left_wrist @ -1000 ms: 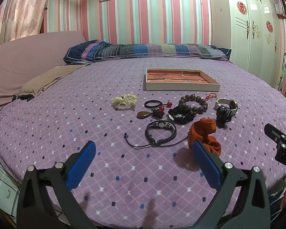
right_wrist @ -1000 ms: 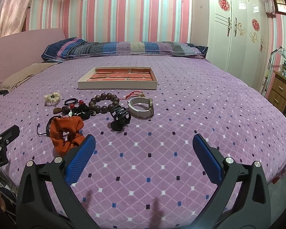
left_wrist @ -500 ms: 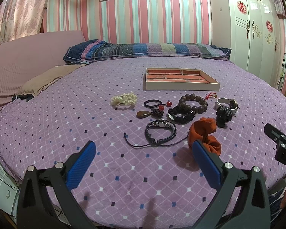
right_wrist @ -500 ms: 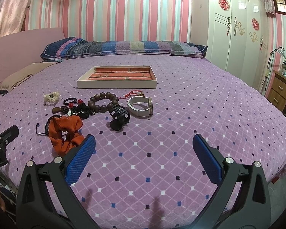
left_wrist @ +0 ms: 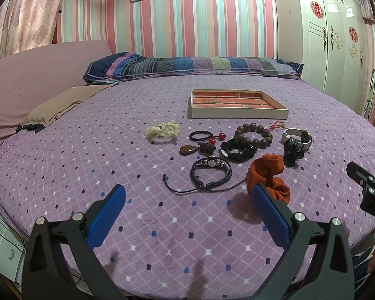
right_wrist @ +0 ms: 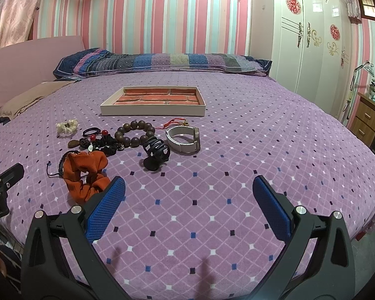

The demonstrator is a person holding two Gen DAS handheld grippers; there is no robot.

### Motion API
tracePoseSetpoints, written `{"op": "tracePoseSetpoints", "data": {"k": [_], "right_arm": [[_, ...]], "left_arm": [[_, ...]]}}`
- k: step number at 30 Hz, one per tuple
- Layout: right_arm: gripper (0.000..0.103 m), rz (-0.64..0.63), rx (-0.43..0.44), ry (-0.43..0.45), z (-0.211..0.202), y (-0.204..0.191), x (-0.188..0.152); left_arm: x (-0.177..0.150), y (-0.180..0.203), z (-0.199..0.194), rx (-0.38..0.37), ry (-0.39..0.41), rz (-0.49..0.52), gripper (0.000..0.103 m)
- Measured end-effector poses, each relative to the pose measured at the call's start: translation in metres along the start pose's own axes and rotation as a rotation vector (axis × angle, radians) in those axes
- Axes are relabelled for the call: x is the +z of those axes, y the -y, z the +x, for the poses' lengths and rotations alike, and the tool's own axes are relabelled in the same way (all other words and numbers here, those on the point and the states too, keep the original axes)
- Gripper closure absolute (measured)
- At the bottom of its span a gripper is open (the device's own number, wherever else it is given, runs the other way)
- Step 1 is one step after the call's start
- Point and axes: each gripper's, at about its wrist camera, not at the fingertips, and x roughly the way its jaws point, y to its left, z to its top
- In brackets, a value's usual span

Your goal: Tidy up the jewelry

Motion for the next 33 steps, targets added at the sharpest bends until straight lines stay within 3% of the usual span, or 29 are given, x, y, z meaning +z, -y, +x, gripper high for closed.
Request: {"op": "tracePoseSetpoints", "data": {"k": [27, 33], "right_arm": [[0.004, 0.012, -0.008, -0.009, 0.002, 0.004, -0.001], [0.004, 0.028, -0.006, -0.016, 0.002, 0.011, -0.001]], "left_arm": [[-0.004, -0.001, 0.002, 0.006, -0.008, 0.015, 0.004], [-0.004, 0.000, 0.006, -0.025, -0.036, 0.007, 0.004]]}}
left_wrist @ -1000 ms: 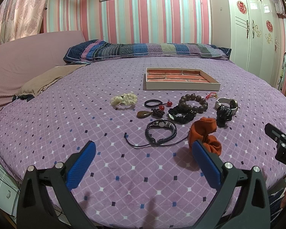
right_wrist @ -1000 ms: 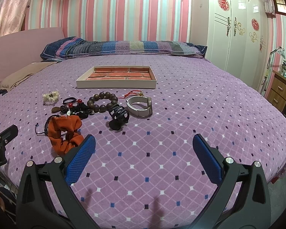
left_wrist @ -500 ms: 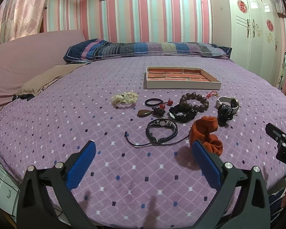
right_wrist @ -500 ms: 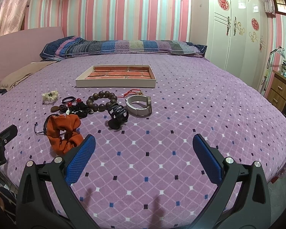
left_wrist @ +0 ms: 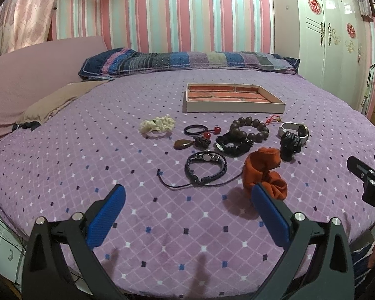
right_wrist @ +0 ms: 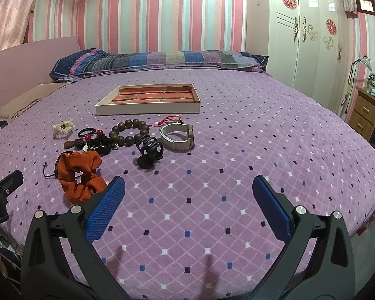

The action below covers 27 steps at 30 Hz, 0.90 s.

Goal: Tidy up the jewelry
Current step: 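Close the left gripper on the orange scrunchie while the right gripper grasps the white-strap watch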

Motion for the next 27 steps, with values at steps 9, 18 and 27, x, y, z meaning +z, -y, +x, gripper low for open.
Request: {"op": "tracePoseSetpoints", "data": {"k": [9, 18, 27], "right_arm": [[0.004, -0.046, -0.011, 0.006, 0.002, -0.006, 0.000], [0.004, -0.052, -0.024, 0.013, 0.006, -0.002, -0.001], [0.004, -0.058, -0.063, -0.009, 0.012, 0.003, -0.004]], "left_arm": [[0.000, -0.006, 0.010, -0.064, -0.060, -0.054, 0.004], [-0.002, -0.001, 0.008, 0.026, -0.034, 0.000, 0.004], [-0.007, 0.005, 0.003, 0.033, -0.013, 0.038, 0.004]]}}
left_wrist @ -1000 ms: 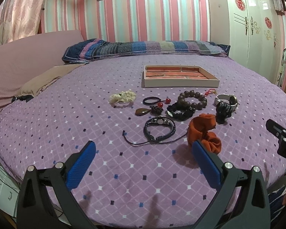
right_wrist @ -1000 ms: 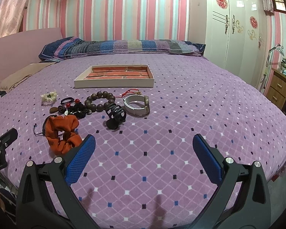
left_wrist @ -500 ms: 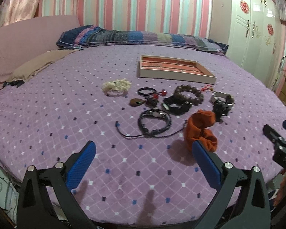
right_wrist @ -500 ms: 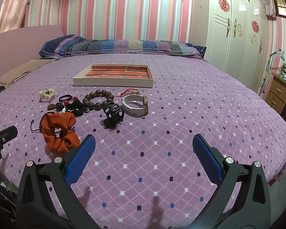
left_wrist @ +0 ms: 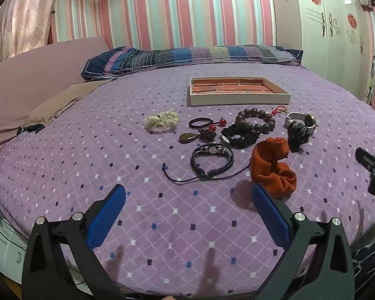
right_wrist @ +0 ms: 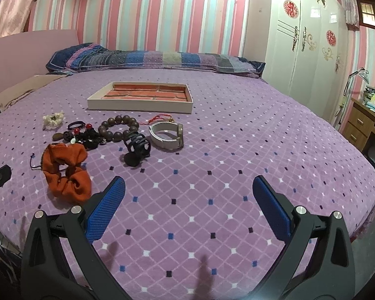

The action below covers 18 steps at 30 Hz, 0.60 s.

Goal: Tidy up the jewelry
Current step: 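Close the left gripper on the orange scrunchie while the right gripper grasps the white-strap watch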

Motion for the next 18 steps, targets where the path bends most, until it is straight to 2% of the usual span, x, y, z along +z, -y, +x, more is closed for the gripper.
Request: {"op": "tracePoseSetpoints", "data": {"k": [3, 7, 12, 18], "right_arm": [[0.004, 0.015, 0.007, -0.023, 0.004, 0.003, -0.001], [0.004, 0.025, -0.002, -0.039, 0.006, 0.007, -0.002], [0.004, 0.047, -0.021, -0.055, 0.007, 0.014, -0.005], [0.004, 0.054, -0.033, -0.038, 0.008, 0.018, -0.007]], "left_arm": [[0.002, 0.002, -0.001, -0.023, 0.001, -0.004, 0.004], [0.001, 0.009, -0.002, -0.008, 0.012, 0.018, 0.004], [0.002, 0.008, 0.003, -0.025, -0.019, -0.009, 0.004], [0.001, 0.003, 0.005, -0.054, -0.016, -0.029, 0.004]]}}
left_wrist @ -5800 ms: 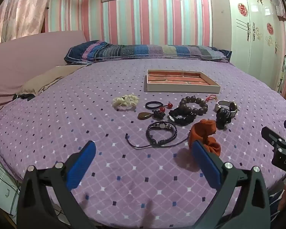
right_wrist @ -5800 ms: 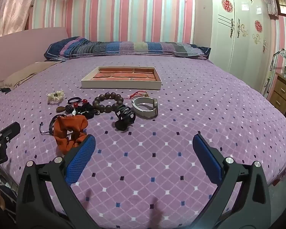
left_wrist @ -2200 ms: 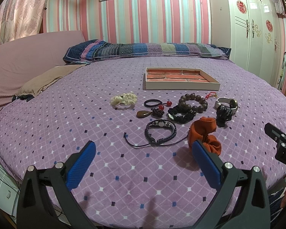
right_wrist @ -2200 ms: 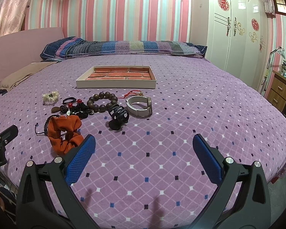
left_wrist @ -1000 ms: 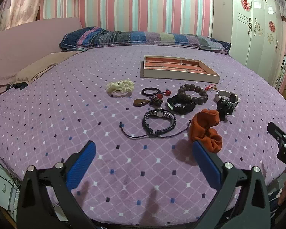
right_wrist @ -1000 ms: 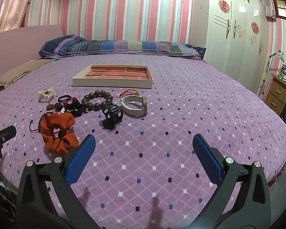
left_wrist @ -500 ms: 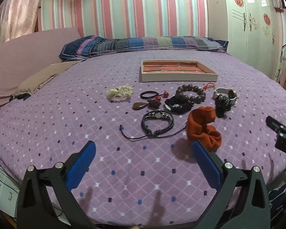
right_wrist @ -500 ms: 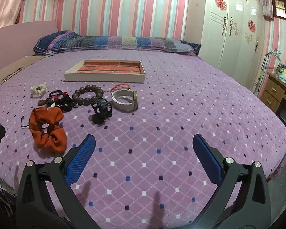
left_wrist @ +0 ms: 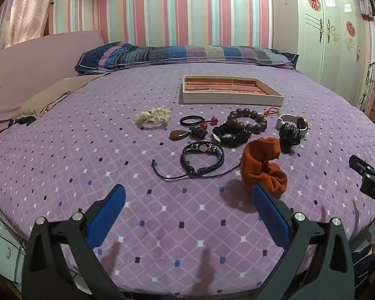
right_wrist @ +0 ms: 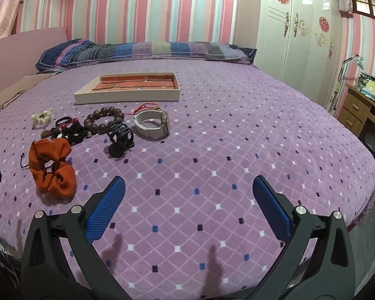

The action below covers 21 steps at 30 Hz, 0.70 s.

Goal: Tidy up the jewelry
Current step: 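Close the left gripper on the orange scrunchie while the right gripper grasps the white-strap watch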

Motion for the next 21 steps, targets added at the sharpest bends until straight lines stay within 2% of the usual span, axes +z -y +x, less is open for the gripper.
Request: {"op": "tracePoseSetpoints", "data": {"k": [5, 10, 17, 21], "right_arm": [[0.004, 0.044, 0.053, -0.037, 0.012, 0.008, 0.006], [0.004, 0.023, 0.030, -0.029, 0.025, 0.012, 0.026], [0.004, 0.000, 0.028, -0.030, 0.060, 0.011, 0.053], [0.011, -0.002, 0.034, -0.040, 0.085, 0.010, 0.068]], "left_arm": [[-0.001, 0.007, 0.002, -0.023, 0.008, 0.026, 0.004], [0.002, 0.020, 0.010, -0.045, 0.010, 0.041, 0.004], [0.011, 0.027, 0.034, -0.076, -0.019, 0.013, 0.004], [0.017, 0.030, 0.045, -0.088, -0.019, 0.006, 0.004]]}}
